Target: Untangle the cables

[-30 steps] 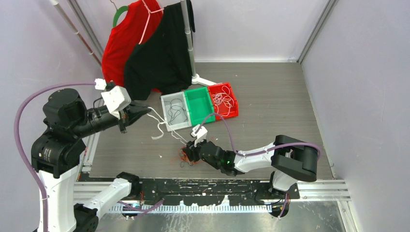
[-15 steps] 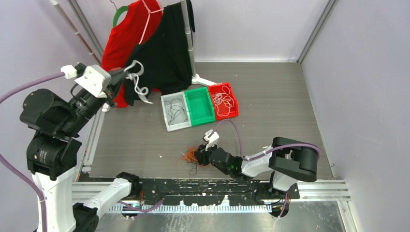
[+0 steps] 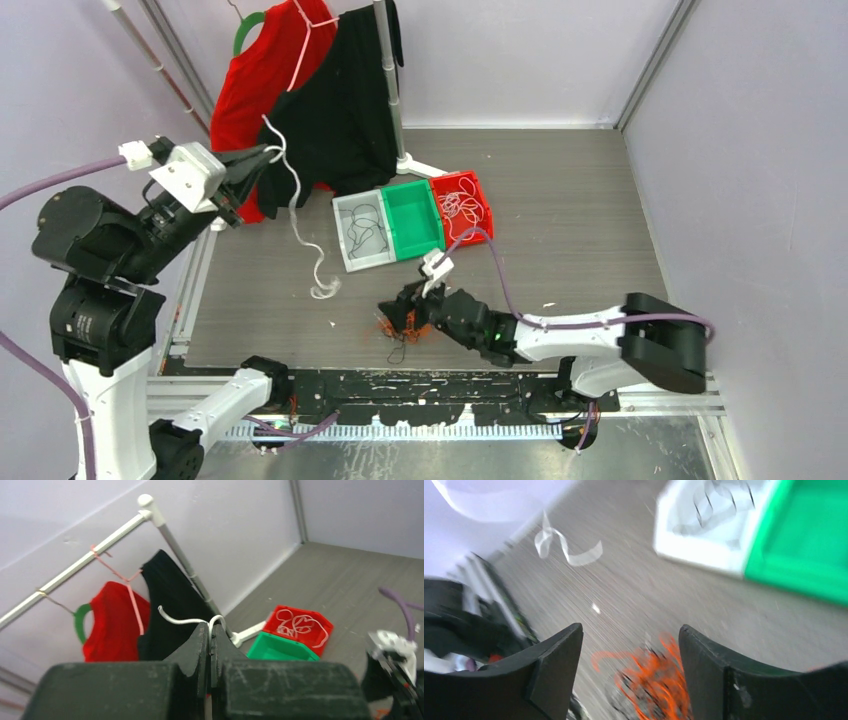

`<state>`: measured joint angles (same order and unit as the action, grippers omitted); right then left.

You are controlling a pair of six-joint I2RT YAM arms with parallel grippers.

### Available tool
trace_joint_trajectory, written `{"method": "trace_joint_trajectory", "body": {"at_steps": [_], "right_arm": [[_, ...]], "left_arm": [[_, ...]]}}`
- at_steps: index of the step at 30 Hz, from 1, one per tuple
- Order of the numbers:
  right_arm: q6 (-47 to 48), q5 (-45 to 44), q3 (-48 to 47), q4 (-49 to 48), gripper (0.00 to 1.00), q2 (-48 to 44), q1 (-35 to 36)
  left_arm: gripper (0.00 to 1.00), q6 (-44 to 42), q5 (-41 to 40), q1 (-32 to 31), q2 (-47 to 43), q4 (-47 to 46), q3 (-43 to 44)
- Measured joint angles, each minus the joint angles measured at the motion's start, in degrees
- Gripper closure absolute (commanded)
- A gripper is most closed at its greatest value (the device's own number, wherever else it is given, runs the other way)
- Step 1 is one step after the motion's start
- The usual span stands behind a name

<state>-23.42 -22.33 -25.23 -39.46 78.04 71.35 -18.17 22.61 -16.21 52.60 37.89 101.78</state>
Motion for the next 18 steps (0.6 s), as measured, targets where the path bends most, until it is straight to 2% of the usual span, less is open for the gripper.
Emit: {"method": "trace_joint_trajectory", "body": {"at_steps": [2,4,7,11,14,16,18], "right_arm": [[1.64,1.53,-5.16,4.15,0.09,-4.02,0.00],[3.61,3.48,-10.80,7.67,0.04,-7.63,0.00],[7.15,6.27,-17.75,10.97,0.02,-10.84,0.00],[11.54,9.70,-23.67,13.70,0.04,-10.38,0.00],[14.45,11.98,-28.04,16.52,0.14,-6.91,-0.11],[15.91,13.27,-30.80,18.56,0.28,-3.80,-0.31],[17.00,13.64,-33.05,20.28,0.48,-0.81,-0.52]], "left_arm": [[1.00,0.20,2.43,0.00,-0.52,0.72,-2.01],[1.00,0.31,4.48,0.00,-1.07,1.73,-4.20],[1.00,0.87,7.15,0.00,-1.25,3.15,-6.01],[1.00,1.51,10.03,0.00,-1.25,3.67,-6.40],[1.00,1.79,11.54,0.00,-1.51,3.69,-6.40],[1.00,2.05,12.13,0.00,-1.62,3.69,-6.40],[1.00,2.62,12.61,0.00,-1.64,3.69,-6.40]]}}
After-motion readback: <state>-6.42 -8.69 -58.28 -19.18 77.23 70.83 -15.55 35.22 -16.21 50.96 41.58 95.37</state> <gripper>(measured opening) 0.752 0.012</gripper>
